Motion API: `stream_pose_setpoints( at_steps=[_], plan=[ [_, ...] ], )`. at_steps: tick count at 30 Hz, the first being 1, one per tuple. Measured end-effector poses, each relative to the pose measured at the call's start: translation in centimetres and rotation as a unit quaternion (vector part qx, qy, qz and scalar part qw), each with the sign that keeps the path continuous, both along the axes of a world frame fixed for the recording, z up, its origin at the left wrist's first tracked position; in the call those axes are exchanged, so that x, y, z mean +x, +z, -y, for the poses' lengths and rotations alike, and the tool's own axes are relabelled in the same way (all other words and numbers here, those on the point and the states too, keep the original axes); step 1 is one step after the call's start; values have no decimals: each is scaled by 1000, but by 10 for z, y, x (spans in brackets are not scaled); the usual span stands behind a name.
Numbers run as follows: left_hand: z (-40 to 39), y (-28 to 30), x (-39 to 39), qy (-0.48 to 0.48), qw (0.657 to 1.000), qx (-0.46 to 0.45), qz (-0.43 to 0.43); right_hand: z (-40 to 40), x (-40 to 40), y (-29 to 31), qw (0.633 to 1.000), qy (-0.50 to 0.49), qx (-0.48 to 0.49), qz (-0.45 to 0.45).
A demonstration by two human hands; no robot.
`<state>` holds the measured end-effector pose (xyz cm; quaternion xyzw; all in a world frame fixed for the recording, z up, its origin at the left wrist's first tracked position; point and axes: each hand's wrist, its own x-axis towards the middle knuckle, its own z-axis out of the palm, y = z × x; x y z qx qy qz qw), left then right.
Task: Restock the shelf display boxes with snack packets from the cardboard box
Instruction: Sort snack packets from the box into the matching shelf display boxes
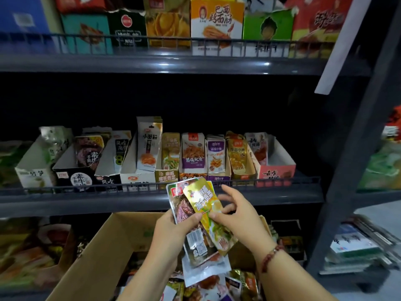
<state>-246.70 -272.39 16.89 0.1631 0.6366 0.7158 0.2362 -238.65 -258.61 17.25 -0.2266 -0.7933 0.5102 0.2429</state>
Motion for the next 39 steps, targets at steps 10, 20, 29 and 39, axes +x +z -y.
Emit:
stream_pose_setpoints(
  at_steps=[10, 20, 29, 39],
  plan=[
    [29, 7, -55, 74, 995, -5, -69, 0, -57, 32, 997, 60, -3, 46],
    [46, 3, -106, 160, 985, 0, -56, -29, -172, 83, 998, -23, 45, -46],
    [56, 1, -126, 170, 984, 20, -45, -59, -283, 77, 975, -85, 196, 63],
    [56, 0, -129, 163, 986, 37, -21, -86, -300, 51, 943, -83, 276, 165]
  ],
)
